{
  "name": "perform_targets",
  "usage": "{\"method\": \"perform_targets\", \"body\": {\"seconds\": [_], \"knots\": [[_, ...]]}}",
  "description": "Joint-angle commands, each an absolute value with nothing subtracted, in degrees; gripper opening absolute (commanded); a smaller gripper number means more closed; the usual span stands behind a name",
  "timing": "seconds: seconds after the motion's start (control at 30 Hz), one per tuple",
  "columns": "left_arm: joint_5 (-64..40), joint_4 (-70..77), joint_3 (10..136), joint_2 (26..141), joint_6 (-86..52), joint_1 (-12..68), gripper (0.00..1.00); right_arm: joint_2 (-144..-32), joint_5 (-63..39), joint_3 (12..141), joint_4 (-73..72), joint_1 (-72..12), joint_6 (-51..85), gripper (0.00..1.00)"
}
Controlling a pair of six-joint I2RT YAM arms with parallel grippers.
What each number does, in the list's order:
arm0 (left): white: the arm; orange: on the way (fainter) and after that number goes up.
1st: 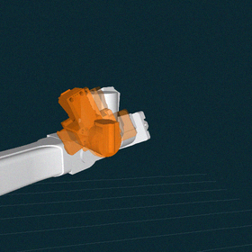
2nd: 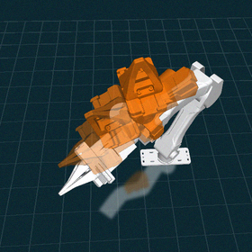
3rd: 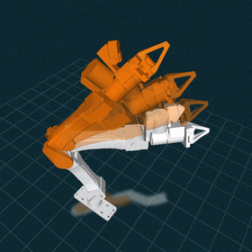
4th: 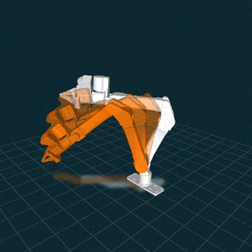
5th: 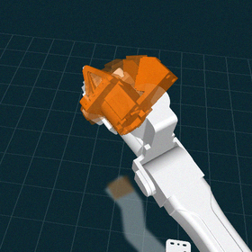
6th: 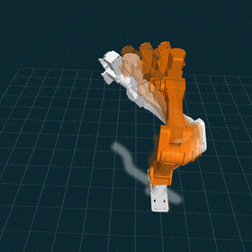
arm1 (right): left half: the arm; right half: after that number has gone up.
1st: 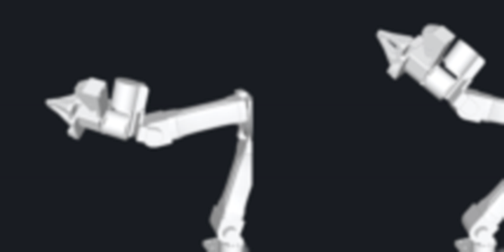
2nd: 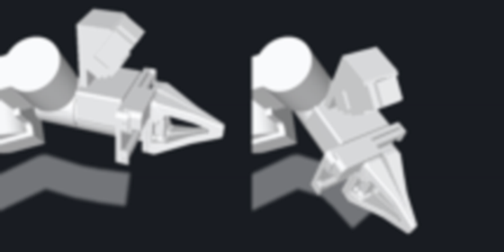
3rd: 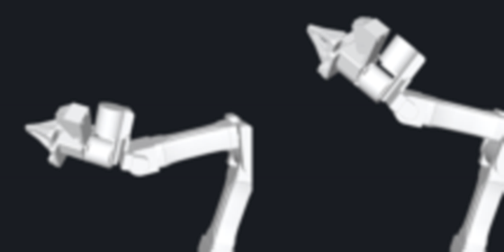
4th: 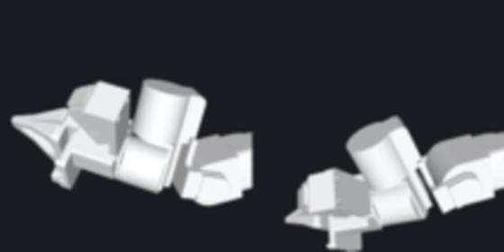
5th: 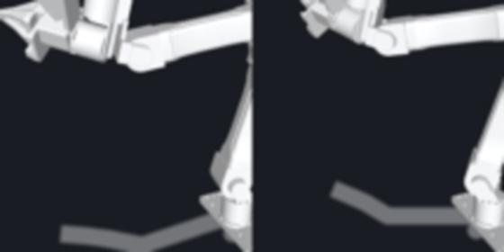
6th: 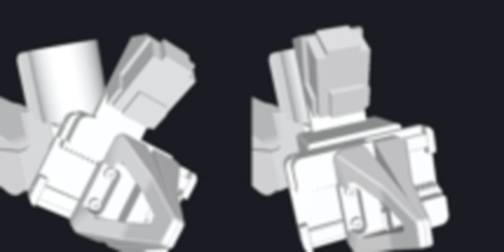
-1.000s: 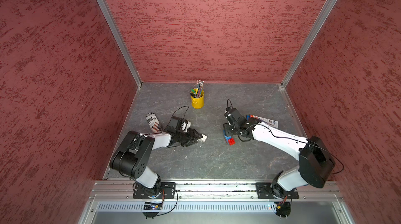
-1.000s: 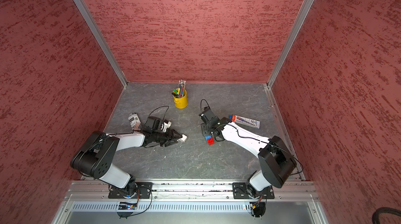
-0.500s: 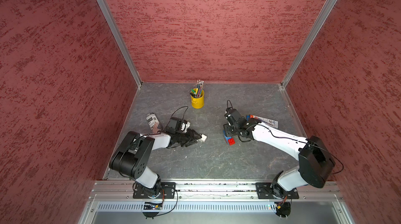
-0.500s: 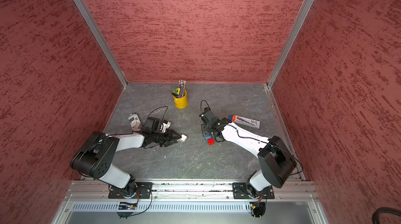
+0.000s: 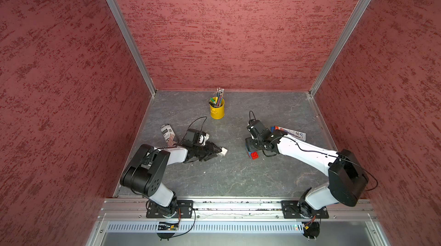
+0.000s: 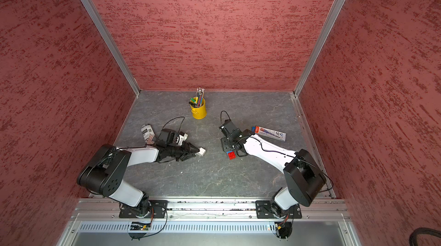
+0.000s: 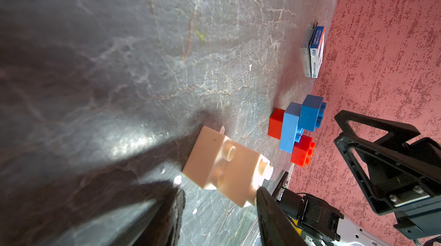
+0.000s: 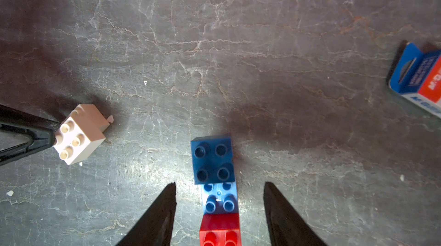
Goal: Assemble the letter y with lego
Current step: Pick up the lego brick from the center of the board.
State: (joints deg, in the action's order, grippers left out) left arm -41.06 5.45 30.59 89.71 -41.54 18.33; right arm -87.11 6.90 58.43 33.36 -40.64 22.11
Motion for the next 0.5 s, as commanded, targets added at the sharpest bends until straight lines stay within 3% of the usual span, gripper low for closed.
{"method": "perform_targets", "body": {"seconds": [0.0,0.47], "knots": [[-35.68,0.78,28.4,91.61,-40.78,18.1,0.51,-87.86,5.21,57.27,35.16,-40.33,22.15,0.62],[-35.33,0.73,28.38,91.67,-40.78,18.2,0.5,-94.3,3.65,57.64,34.37,-40.42,21.01,0.53]]}}
